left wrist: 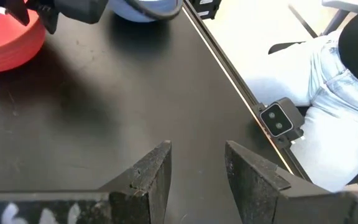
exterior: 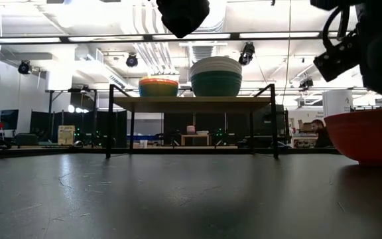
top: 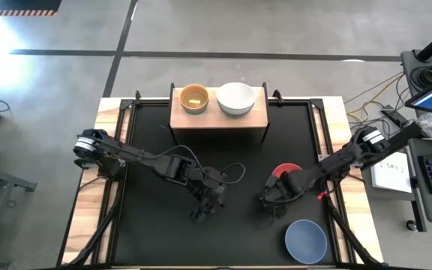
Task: Place and stack bowls onto a shelf
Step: Stack the large orange bowl on top of the large white bowl on the shelf
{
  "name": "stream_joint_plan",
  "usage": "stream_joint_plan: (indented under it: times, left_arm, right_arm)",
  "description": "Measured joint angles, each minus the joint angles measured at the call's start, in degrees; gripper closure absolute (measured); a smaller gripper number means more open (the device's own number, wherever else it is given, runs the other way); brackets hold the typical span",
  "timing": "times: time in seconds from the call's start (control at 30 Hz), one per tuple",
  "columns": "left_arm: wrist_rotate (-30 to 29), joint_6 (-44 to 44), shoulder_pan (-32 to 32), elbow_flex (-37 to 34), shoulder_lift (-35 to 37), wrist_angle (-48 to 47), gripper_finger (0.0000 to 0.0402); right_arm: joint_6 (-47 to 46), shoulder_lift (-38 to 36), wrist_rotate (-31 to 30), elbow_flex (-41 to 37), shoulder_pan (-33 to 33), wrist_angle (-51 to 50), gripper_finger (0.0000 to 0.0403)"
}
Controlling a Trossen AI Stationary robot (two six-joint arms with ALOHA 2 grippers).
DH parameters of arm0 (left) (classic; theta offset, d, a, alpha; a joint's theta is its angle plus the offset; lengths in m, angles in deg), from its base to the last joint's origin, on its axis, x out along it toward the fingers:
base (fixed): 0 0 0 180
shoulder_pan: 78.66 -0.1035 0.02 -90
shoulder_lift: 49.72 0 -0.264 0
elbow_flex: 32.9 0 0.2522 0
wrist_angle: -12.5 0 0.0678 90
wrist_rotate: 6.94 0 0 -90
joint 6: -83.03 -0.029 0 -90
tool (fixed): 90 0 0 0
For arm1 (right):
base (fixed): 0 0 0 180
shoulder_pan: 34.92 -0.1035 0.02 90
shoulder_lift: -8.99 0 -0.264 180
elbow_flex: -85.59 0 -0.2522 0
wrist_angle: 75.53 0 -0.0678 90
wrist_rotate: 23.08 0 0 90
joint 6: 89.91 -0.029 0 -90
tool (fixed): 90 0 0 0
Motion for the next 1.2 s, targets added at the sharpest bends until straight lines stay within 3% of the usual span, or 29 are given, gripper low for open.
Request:
stream_joint_plan:
  times: [0.17, 0.37, 0.8, 0.97, 1.2]
  left_arm:
    - [0.0, 0.0, 0.0, 0.0, 0.0, 0.0, 0.027]
    - [0.0, 0.0, 0.0, 0.0, 0.0, 0.0, 0.027]
    - [-0.7, 0.9, -0.2, 0.0, 0.0, 0.2, 0.027]
    - [-0.7, 2.1, -0.5, 0.0, 0.0, 0.3, 0.027]
    - [-0.1, 2.5, -1.7, 0.0, 0.6, 0.4, 0.027]
  right_arm:
    - [1.3, 1.4, 1.5, 0.0, 0.0, 0.1, 0.0294]
    - [3.2, -0.3, 2.0, 0.0, 0.0, 0.1, 0.0382]
    - [7.5, -9.7, 2.9, 0.0, 0.0, 0.3, 0.0395]
    - [8.0, -15.4, -3.3, 1.5, 0.2, 0.3, 0.0395]
    - [18.4, -19.0, -21.7, 14.2, 0.2, 0.5, 0.0395]
